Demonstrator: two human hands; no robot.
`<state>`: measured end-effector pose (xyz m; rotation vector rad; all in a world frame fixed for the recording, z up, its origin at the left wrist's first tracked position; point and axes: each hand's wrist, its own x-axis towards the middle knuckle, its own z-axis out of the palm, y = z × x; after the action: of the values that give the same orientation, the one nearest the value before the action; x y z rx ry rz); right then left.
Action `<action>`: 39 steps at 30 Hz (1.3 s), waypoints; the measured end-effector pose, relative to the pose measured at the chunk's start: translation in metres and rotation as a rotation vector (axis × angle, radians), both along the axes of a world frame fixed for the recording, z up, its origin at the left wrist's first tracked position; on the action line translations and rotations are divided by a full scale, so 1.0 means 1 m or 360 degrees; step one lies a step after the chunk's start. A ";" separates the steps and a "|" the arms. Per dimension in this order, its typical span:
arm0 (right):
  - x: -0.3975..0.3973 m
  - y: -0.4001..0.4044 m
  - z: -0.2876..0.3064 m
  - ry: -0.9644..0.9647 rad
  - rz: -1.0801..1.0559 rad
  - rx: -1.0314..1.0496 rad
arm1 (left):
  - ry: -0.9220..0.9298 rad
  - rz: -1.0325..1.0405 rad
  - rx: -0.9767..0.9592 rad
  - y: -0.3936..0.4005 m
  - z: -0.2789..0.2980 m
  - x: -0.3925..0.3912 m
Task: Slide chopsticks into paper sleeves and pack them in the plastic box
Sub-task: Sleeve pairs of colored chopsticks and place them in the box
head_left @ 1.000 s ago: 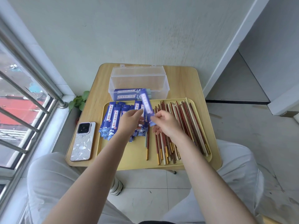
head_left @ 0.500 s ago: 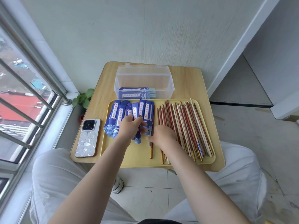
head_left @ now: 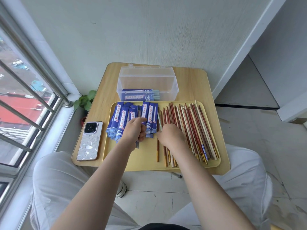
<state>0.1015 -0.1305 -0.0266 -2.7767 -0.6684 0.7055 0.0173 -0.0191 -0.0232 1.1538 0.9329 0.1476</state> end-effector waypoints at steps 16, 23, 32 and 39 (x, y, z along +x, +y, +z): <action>0.034 -0.030 0.058 0.0180 -0.0973 0.1925 | 0.0051 0.0738 -0.0268 -0.005 0.008 0.012; 0.020 -0.021 0.056 0.0535 -0.1013 0.1992 | 0.0011 0.1081 -0.0360 0.004 0.013 0.014; 0.021 -0.016 0.044 0.0456 -0.0967 0.1954 | -0.0112 0.1103 -0.0465 0.000 0.017 0.016; 0.023 -0.014 0.033 0.0908 -0.0998 0.2160 | -0.0559 0.0816 -0.0801 -0.009 0.025 0.020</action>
<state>0.1246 -0.1445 0.0069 -1.2952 -0.0284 0.5232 0.0378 -0.0283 0.0020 0.3903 0.8661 0.4845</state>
